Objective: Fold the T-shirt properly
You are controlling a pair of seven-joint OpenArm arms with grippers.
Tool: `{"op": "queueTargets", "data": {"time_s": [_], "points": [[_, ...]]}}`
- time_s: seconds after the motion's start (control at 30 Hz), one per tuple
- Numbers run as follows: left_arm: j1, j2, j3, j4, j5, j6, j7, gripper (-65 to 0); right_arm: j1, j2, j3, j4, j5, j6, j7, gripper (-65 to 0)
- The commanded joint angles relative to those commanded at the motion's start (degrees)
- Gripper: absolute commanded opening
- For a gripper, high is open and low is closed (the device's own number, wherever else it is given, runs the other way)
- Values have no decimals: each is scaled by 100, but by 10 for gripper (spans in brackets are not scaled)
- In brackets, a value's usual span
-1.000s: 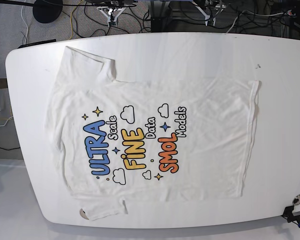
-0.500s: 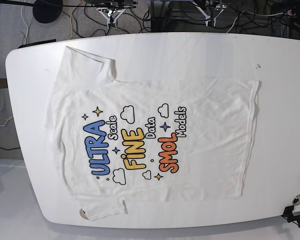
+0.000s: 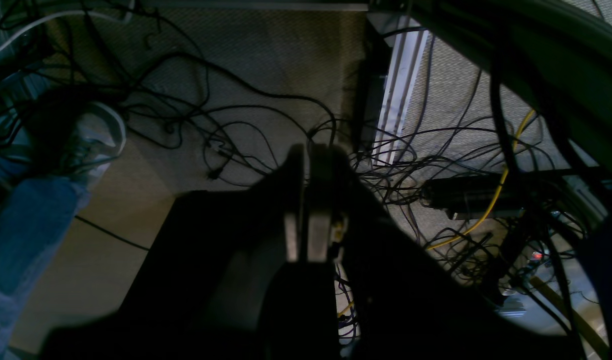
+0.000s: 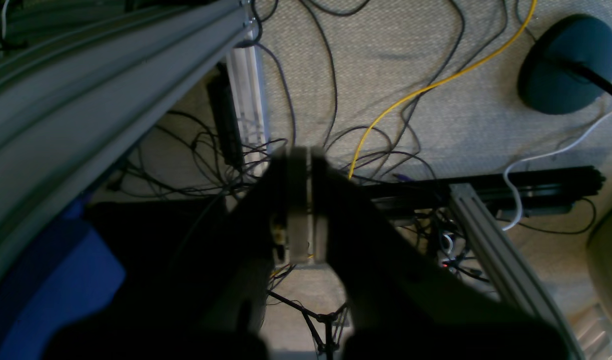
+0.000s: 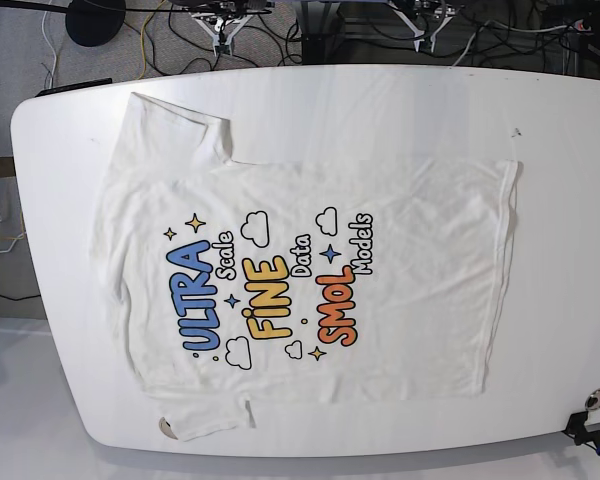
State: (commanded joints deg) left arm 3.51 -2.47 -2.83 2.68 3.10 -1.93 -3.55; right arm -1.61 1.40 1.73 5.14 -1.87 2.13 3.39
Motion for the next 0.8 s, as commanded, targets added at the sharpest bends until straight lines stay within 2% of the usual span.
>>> {"op": "queueTargets", "data": {"time_s": [0.07,0.1,0.4,0.8], "points": [[-4,-18,11,31,-28,-13,15,-650,-10,7,-19,6,-7,-11,-7,-647],[7,3,6,12,20,47,-12,-650,39,-9,25,66,15,65,-3,-650],[-11,1,-6,-50,22,51,-7,-650,29,-4,37,54,1,63,-34,-650],[-11,-17,21,-76,53,60,-343,-650,31,1,21,33,27,58,-16,-650]]}}
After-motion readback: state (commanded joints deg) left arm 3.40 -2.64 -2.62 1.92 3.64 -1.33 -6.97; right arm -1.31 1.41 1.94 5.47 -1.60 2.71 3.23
